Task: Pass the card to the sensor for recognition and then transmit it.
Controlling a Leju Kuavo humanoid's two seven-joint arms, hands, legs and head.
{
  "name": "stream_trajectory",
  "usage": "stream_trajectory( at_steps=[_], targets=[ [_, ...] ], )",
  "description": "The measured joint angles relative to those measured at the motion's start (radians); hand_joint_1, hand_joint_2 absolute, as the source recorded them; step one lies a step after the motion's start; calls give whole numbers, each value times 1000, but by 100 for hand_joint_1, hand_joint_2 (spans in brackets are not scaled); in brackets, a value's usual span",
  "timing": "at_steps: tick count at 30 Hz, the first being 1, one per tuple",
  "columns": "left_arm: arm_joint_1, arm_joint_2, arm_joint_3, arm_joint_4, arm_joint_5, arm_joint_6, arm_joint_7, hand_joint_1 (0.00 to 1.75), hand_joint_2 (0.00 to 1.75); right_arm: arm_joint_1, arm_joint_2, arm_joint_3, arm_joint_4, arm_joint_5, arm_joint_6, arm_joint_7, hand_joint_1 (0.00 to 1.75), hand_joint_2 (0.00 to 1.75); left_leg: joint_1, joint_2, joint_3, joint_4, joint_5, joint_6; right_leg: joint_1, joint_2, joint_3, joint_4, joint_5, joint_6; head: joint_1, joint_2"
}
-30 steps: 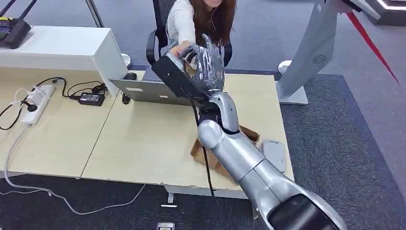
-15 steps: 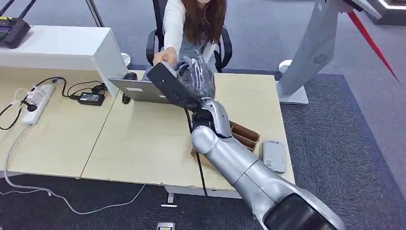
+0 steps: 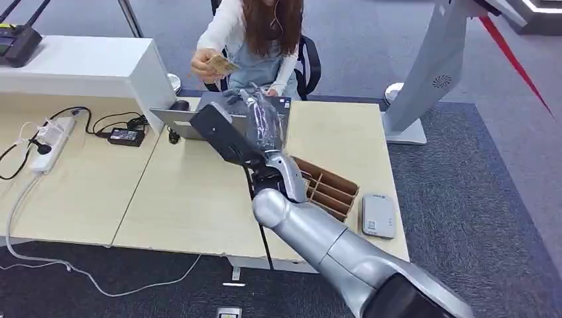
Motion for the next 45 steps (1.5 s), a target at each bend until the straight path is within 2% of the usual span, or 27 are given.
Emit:
stream_trajectory(
  at_steps=[4,7,10,14,16,20,24,28,30,32,36,37,45],
  targets=[
    [1,2,0,1,1,3,-14,0,0,13,0,0,-15,-19,-1,-124,0,0,0,0,1,0,0,0,0,0,0,0,0,0,0,0],
    [2,3,0,2,0,11,-15,0,0,53,-1,-38,-52,19,38,-200,0,0,0,0,1,0,0,0,0,0,0,0,0,0,0,0],
    [2,2,0,2,1,18,-15,0,0,122,-6,-98,-126,46,106,-233,0,0,0,0,1,0,0,0,0,0,0,0,0,0,0,0],
    [2,3,0,2,3,18,-15,0,0,183,-17,-169,-209,47,146,-249,0,0,0,0,1,0,0,0,0,0,0,0,0,0,0,0],
    [2,3,0,2,5,21,-15,0,0,214,-25,-204,-249,8,178,-270,0,0,0,0,1,0,0,0,0,0,1,0,0,0,0,0],
    [4,5,0,2,18,21,4,0,0,312,-59,-271,-347,-184,267,-339,0,0,0,0,1,0,0,0,0,0,1,0,0,0,0,0],
    [9,8,1,2,31,29,24,0,0,411,-111,-322,-455,-302,257,-401,0,0,0,0,1,0,0,0,0,0,1,-1,0,0,0,0],
    [12,12,1,2,34,32,29,0,0,467,-153,-354,-546,-311,244,-407,0,0,0,1,1,0,-1,0,0,1,0,-1,0,0,0,0],
    [12,12,1,2,34,33,30,0,0,483,-170,-367,-587,-266,194,-397,0,0,0,1,1,0,-1,0,0,1,0,-1,0,0,0,0],
    [12,12,1,2,34,33,31,0,0,494,-190,-371,-620,-183,130,-365,0,0,0,1,1,0,-1,0,0,1,0,-1,0,0,0,0],
    [13,13,1,2,33,33,32,0,0,535,-232,-396,-657,-135,105,-295,0,0,0,1,1,0,0,0,0,1,1,-1,0,0,0,0],
    [13,13,1,2,33,33,32,0,0,543,-239,-401,-663,-127,95,-283,0,175,0,1,1,0,0,0,0,1,1,-1,0,0,0,0],
    [15,17,1,2,27,28,35,0,0,579,-286,-449,-682,-60,39,-243,0,175,0,1,1,0,0,0,0,1,1,-1,0,0,0,0]
  ],
)
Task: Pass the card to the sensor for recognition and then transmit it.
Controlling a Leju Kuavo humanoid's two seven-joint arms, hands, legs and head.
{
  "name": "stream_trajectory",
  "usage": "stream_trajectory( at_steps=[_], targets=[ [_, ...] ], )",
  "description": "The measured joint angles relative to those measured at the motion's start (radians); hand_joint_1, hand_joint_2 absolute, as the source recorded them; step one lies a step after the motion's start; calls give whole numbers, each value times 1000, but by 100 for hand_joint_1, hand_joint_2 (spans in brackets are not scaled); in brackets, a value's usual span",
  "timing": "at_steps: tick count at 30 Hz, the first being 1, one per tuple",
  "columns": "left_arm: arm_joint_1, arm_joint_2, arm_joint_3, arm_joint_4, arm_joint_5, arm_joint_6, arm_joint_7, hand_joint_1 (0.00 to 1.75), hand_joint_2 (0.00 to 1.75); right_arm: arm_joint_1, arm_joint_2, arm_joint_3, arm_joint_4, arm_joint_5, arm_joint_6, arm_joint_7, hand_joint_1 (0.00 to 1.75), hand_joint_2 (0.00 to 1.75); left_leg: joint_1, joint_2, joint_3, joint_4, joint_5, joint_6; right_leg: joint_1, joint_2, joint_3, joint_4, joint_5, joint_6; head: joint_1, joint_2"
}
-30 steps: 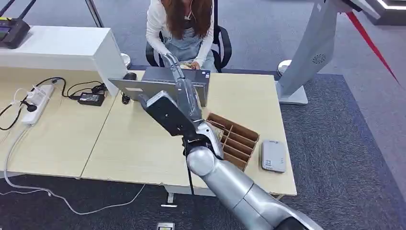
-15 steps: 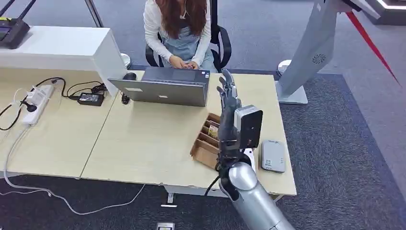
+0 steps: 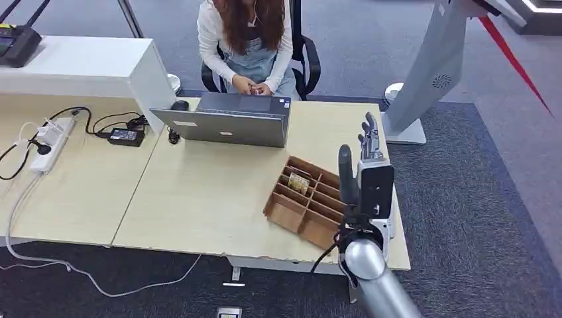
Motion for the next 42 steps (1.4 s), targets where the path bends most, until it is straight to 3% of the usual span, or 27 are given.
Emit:
stream_trajectory(
  at_steps=[14,22,42],
  targets=[
    [1,4,0,0,-5,5,16,0,0,49,-24,-16,-3,160,-55,99,0,175,0,0,0,0,0,0,0,0,0,0,0,0,0,0],
    [2,5,0,0,-9,5,15,0,0,42,-25,5,80,444,5,329,0,175,0,-1,-1,0,0,0,0,0,0,0,0,0,0,0],
    [3,5,-1,0,-24,5,18,0,0,44,-10,15,171,354,32,253,0,175,0,-1,0,0,0,0,0,0,0,0,0,0,0,0]
  ],
)
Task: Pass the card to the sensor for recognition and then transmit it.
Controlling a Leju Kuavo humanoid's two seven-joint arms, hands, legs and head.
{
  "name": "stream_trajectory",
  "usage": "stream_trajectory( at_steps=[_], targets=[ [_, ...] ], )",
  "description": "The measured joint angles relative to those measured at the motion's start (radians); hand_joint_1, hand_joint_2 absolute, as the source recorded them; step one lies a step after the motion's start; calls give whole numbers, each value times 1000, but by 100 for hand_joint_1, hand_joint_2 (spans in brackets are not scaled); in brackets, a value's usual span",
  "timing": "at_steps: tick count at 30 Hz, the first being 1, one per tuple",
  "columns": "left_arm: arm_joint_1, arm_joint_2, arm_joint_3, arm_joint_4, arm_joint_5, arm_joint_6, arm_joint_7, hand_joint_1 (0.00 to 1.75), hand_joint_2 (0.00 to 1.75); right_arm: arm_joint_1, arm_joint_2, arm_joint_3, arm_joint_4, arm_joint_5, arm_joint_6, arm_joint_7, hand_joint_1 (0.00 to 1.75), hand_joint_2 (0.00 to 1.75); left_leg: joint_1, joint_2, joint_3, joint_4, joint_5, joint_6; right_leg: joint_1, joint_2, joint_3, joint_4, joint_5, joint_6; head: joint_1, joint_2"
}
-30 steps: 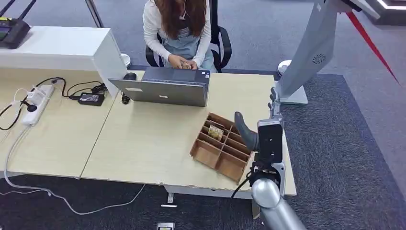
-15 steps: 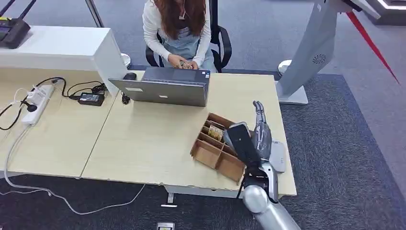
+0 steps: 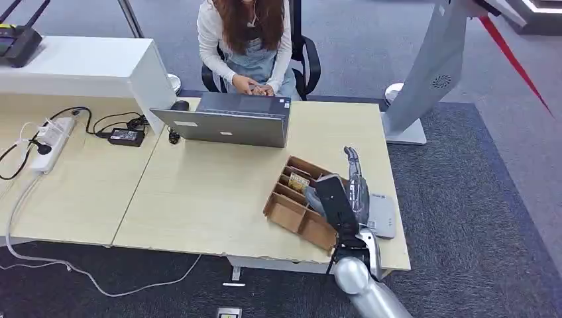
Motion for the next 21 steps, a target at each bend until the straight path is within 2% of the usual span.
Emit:
stream_trajectory(
  at_steps=[8,15,21],
  targets=[
    [-2,0,-4,0,-23,-15,-3,0,0,24,-5,-8,-10,-58,-48,-35,0,175,0,0,0,0,0,0,0,0,0,0,0,0,0,0],
    [-3,0,-4,-2,-25,-17,-4,0,0,40,-16,-13,-32,-67,-52,-42,0,175,0,0,0,0,0,0,0,0,0,0,0,0,0,0],
    [-4,0,-5,-2,-26,-12,-3,0,0,54,-18,-31,-55,-166,-77,-116,0,175,0,0,0,0,0,0,0,0,0,0,0,0,0,0]
  ],
)
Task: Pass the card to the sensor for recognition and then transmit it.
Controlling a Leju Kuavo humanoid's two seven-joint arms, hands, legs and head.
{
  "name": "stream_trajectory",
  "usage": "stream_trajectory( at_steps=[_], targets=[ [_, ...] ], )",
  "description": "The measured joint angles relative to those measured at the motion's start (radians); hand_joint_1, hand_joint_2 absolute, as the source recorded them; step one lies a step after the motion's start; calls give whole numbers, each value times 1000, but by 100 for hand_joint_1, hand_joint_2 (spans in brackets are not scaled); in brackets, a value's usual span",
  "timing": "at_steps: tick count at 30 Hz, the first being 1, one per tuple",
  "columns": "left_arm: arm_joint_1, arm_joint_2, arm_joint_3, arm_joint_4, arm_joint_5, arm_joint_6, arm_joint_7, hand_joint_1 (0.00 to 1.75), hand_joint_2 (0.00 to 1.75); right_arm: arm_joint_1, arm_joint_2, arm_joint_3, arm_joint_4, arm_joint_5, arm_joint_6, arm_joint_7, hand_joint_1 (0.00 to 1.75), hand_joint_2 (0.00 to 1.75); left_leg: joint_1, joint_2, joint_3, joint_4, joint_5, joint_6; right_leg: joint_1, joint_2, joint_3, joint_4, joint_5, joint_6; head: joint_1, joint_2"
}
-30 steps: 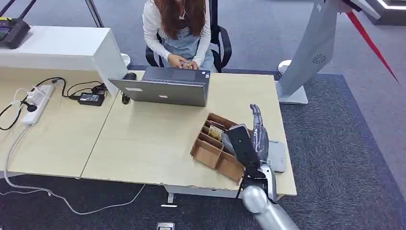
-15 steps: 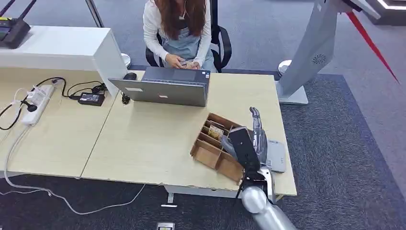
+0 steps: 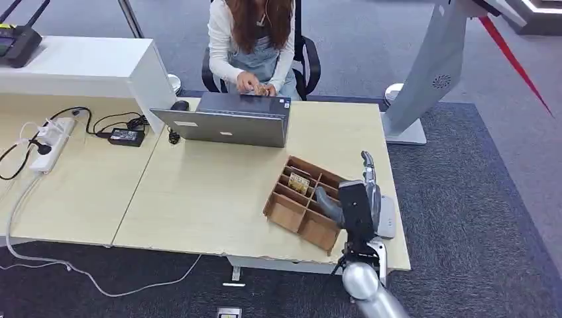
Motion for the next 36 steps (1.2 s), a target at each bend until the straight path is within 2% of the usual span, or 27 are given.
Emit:
stream_trajectory(
  at_steps=[8,16,36],
  targets=[
    [2,0,0,0,9,11,3,0,0,5,8,0,-19,-125,44,-66,0,175,0,0,0,0,0,0,0,0,0,0,0,0,0,0],
    [2,0,0,0,9,11,0,0,0,9,8,0,-41,-192,63,-102,0,175,0,0,0,0,0,0,0,0,0,0,0,0,0,0],
    [3,0,0,0,22,11,-28,0,0,10,9,0,-74,-222,62,-139,0,175,0,0,0,0,0,0,0,0,0,0,0,0,0,0]
  ],
)
